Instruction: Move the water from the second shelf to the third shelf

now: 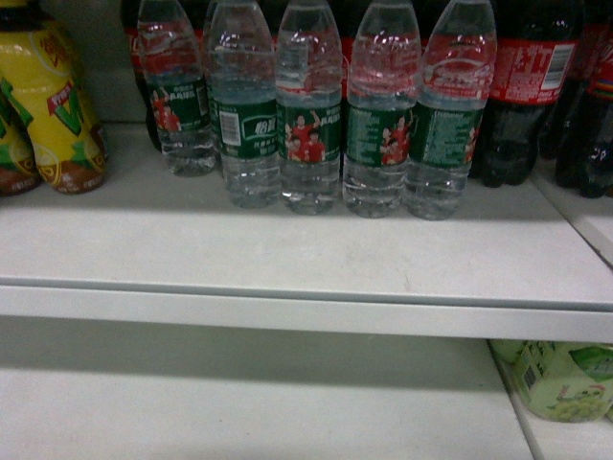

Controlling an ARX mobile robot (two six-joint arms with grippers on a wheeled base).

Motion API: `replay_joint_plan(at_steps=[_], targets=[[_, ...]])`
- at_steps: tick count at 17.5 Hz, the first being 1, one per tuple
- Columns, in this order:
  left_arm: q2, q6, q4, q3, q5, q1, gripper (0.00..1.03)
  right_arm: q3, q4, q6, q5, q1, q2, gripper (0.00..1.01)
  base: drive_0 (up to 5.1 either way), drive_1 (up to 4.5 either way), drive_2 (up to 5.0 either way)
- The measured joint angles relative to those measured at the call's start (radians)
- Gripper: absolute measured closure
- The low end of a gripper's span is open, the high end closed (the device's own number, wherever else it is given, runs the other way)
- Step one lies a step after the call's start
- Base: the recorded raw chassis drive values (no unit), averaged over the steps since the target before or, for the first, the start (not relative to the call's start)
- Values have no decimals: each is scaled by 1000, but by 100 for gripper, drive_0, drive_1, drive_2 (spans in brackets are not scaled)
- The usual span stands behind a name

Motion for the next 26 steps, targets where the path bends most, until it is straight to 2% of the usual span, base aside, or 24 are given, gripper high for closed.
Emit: replay_joint_plan(at_steps=[26], targets=[[0,0,4,0,0,0,5,15,9,6,-3,0,-4,58,0,0,0]])
